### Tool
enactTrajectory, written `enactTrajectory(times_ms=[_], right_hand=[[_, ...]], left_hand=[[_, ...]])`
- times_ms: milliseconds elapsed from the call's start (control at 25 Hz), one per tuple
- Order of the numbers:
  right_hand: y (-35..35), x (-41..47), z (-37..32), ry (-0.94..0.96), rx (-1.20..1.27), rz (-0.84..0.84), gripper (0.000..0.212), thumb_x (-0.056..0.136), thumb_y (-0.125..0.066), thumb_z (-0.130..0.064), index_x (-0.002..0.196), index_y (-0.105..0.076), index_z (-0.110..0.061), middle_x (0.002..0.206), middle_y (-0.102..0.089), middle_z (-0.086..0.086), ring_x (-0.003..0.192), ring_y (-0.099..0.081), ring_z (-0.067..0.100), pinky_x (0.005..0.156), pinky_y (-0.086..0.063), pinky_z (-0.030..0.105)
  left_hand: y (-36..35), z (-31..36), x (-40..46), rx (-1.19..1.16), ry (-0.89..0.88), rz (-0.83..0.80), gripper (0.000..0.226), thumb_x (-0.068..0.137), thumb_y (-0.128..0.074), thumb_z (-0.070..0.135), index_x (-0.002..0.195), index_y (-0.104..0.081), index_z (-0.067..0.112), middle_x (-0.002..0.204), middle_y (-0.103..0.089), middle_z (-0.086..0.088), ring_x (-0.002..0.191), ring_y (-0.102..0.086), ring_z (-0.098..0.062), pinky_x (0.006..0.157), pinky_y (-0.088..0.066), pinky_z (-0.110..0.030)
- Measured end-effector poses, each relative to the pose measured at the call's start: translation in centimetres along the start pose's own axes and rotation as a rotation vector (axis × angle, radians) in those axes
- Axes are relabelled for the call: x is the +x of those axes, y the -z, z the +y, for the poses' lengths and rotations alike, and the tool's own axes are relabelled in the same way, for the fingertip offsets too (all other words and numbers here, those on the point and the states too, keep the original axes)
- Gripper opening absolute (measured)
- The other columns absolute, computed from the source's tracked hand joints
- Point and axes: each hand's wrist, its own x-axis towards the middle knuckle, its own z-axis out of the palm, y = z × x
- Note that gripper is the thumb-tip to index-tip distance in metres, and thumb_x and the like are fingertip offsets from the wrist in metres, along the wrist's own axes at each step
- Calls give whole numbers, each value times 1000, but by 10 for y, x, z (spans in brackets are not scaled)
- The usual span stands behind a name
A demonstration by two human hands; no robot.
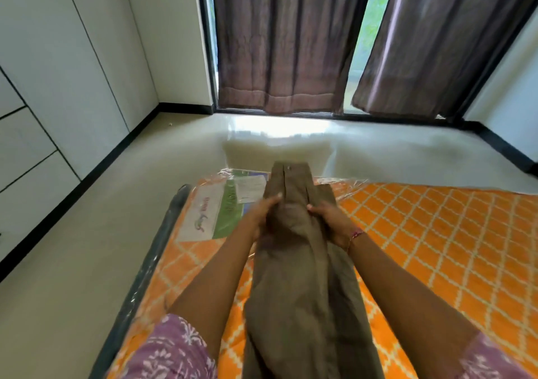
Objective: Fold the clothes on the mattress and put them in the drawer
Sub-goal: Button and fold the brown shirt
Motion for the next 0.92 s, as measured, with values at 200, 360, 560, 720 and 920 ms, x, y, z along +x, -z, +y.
enactTrajectory(times_ms=[200,360,560,720,920], right_hand=[[29,28,66,-188,122,308,45,90,-50,10,134,-50,1,132,-54,19,114,-54,29,92,-47,38],[35,16,73,36,263,415,38,91,-51,8,126,-57,-4,123,-58,11,101,-60,22,86,-51,32],[49,-9,87,-63,297,372,51,94,-52,-2,143,-40,-7,142,-46,12,121,-50,27,94,-49,38],[44,-39,80,-139,370,348,45,97,-49,-10,141,-38,-14,127,-53,11,97,-54,23,63,-46,31],[16,-124,117,-165,-19,349,20,92,-60,-34,102,-60,-16,88,-62,3,65,-59,9,48,-44,23]], left_hand=[[2,-62,28,177,58,264,42,82,-72,8,119,-60,-5,119,-63,-22,106,-61,-36,81,-52,-36],[-2,-71,15,135,-19,211,27,81,-74,16,103,-66,2,113,-67,-18,96,-65,-29,82,-56,-37],[-11,-82,-6,169,-26,246,32,95,-54,36,100,-65,6,99,-65,-11,91,-62,-24,81,-53,-34],[-1,-82,-22,450,14,309,36,99,-43,39,107,-56,7,114,-59,-19,101,-56,-33,74,-39,-32],[22,-90,-71,647,190,168,30,87,-66,35,98,-62,8,92,-56,-8,71,-53,-18,57,-38,-26]])
